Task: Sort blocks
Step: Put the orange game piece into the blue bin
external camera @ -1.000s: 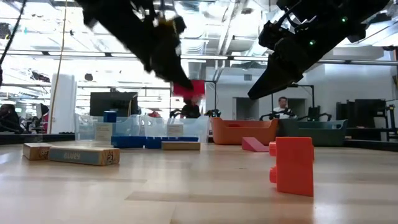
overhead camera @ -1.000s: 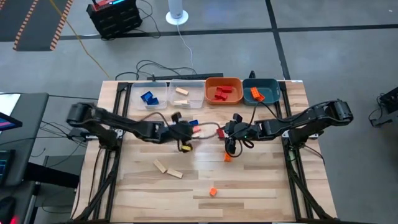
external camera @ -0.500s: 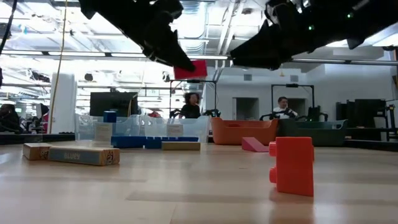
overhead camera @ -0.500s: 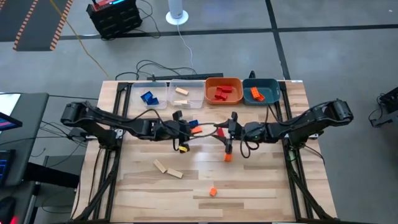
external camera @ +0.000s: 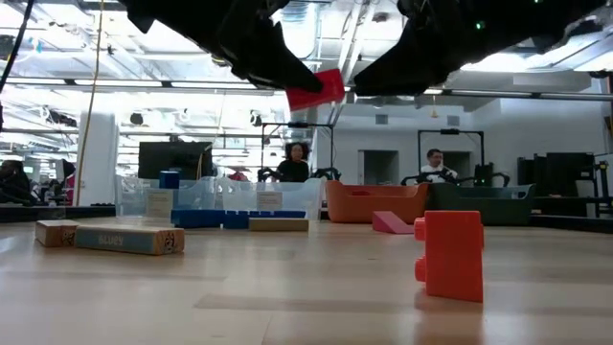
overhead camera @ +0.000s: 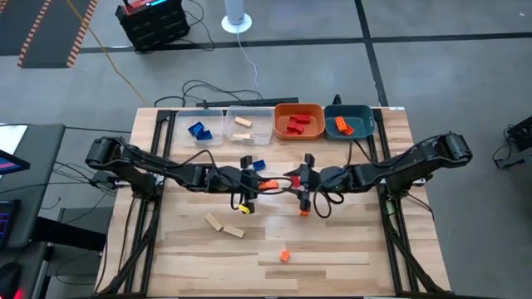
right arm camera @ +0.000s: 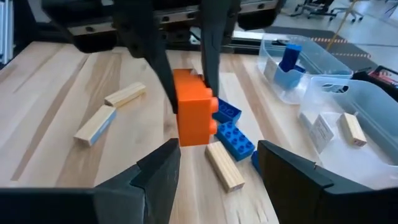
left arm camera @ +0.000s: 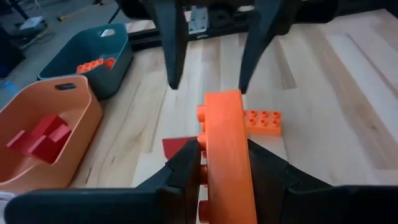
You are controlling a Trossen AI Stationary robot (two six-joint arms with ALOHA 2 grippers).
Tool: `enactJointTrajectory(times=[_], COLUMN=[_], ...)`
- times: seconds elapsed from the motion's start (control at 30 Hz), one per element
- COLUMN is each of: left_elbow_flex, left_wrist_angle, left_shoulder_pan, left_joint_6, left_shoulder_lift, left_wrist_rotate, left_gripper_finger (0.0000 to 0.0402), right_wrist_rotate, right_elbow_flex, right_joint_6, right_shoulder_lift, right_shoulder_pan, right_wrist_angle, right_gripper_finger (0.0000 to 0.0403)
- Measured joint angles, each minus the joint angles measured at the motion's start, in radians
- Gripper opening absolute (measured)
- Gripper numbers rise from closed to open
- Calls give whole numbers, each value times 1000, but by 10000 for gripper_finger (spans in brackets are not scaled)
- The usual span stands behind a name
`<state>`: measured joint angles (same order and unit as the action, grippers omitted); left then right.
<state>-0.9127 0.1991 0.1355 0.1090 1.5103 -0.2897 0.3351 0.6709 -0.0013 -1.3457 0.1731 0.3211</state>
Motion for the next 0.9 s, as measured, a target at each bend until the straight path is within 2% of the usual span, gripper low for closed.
enactJointTrajectory(times=[0.17,0.43,0.63,0.9], left_elbow_flex=[0,-1,-1,-1], left_wrist_angle=[25,70,14,7], left_shoulder_pan=[2,8,9,10], left_joint_6=[11,31,19,21], left_shoulder_lift=[0,0,0,0], left_wrist_rotate=[23,23,13,12], left_gripper_finger=[96,96,96,96], right_wrist_rotate=[-30,-40,-41,-48], right_elbow_flex=[51,183,261,285], right_joint_6=[0,-57,-60,-60], right_shoulder_lift=[-33,-202,-223,-223], right_shoulder_pan=[4,-4,-21,-24], right_wrist_angle=[-77,-112,-215,-236], right_gripper_finger=[244,244,244,242])
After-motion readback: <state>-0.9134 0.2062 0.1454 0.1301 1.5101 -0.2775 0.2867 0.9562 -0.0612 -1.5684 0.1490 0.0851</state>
